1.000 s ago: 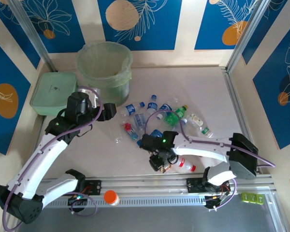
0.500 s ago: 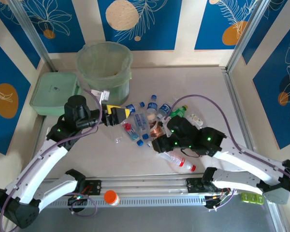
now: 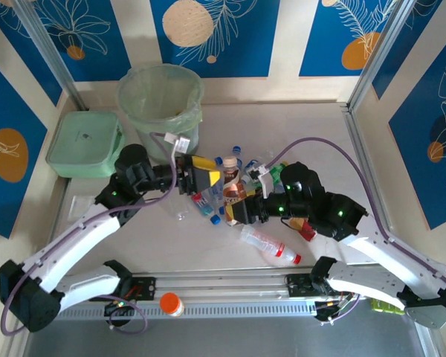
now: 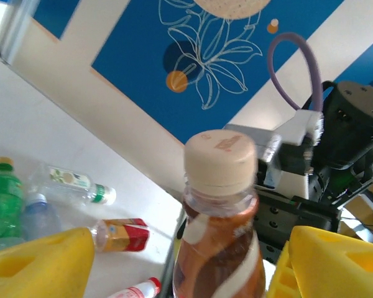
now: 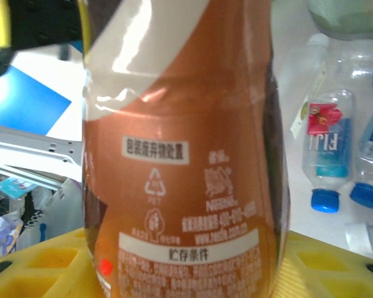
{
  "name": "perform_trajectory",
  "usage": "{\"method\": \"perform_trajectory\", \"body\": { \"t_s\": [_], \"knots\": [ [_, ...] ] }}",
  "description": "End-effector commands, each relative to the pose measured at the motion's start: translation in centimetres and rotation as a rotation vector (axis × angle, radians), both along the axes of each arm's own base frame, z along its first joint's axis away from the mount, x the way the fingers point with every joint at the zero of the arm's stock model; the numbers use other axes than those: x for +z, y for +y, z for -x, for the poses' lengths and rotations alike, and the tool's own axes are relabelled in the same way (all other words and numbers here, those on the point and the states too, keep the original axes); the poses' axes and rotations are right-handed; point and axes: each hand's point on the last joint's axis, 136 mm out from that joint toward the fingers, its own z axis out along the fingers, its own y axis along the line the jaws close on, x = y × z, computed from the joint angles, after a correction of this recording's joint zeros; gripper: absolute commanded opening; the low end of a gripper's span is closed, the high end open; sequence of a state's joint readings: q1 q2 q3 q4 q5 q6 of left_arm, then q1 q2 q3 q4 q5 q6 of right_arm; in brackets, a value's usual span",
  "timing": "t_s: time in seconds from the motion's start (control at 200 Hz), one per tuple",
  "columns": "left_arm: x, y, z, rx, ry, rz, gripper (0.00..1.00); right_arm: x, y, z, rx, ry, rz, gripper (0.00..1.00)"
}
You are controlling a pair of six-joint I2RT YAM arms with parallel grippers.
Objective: Put the plastic bottles in the bin
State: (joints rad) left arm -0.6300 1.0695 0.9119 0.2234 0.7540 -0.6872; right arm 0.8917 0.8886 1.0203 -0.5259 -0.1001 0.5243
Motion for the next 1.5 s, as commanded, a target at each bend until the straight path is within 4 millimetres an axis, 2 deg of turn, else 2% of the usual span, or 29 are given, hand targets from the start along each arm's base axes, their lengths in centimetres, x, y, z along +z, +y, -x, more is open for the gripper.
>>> {"method": "perform_trajectory", "body": {
  "t_s": [0.0, 0.28, 0.435, 0.645, 0.79, 0.88, 1.01, 1.04, 1.145, 1.205, 1.355, 1.445, 1.495],
  "knots": [
    [2.6, -1.3, 1.3, -0.092, -0.058, 0.074, 0.77, 2.7, 0.9, 0.6, 0.058, -0.029, -0.09, 0.55],
    [3.4, -2.9, 3.0, -0.156, -0.112, 0.105, 0.63, 2.8, 1.6, 0.3, 0.064, -0.022, -0.108, 0.55],
    [3.4, -2.8, 2.6, -0.127, -0.128, 0.098, 0.46, 2.6, 1.6, 0.1, 0.058, -0.021, -0.108, 0.54],
    [4.3, -3.0, 2.9, -0.15, -0.132, 0.13, 0.33, 2.3, 1.9, 0.1, 0.061, -0.012, -0.104, 0.54],
    [4.7, -2.9, 3.1, -0.165, -0.124, 0.151, 0.29, 2.4, 1.7, -0.1, 0.051, -0.026, -0.106, 0.55],
    [4.8, -2.9, 3.0, -0.157, -0.119, 0.157, 0.28, 2.3, 1.7, -0.2, 0.046, -0.029, -0.103, 0.63],
    [4.9, -2.9, 2.6, -0.14, -0.108, 0.157, 0.28, 2.3, 1.3, -0.4, 0.029, -0.039, -0.089, 0.83],
    [4.8, -3.0, 2.3, -0.126, -0.1, 0.149, 0.28, 2.4, 1.2, -0.5, 0.022, -0.043, -0.085, 0.9],
    [4.8, -2.8, 0.9, -0.067, -0.087, 0.101, 0.26, 2.5, 0.3, -0.6, -0.01, -0.061, -0.065, 1.0],
    [5.0, -2.3, -0.4, -0.011, -0.082, 0.058, 0.25, 2.8, -0.5, -0.5, -0.03, -0.076, -0.06, 0.99],
    [5.3, 1.0, -6.1, 0.25, -0.042, -0.053, 0.22, 3.7, -2.9, -0.6, -0.097, -0.126, -0.06, 0.99],
    [6.1, 3.0, -9.7, 0.346, 0.005, -0.115, 0.08, 4.0, -4.1, -0.7, -0.12, -0.14, -0.064, 0.99],
    [6.5, 4.2, -11.8, 0.414, 0.032, -0.137, 0.06, 4.0, -4.6, -0.7, -0.132, -0.135, -0.063, 1.0]
  ]
}}
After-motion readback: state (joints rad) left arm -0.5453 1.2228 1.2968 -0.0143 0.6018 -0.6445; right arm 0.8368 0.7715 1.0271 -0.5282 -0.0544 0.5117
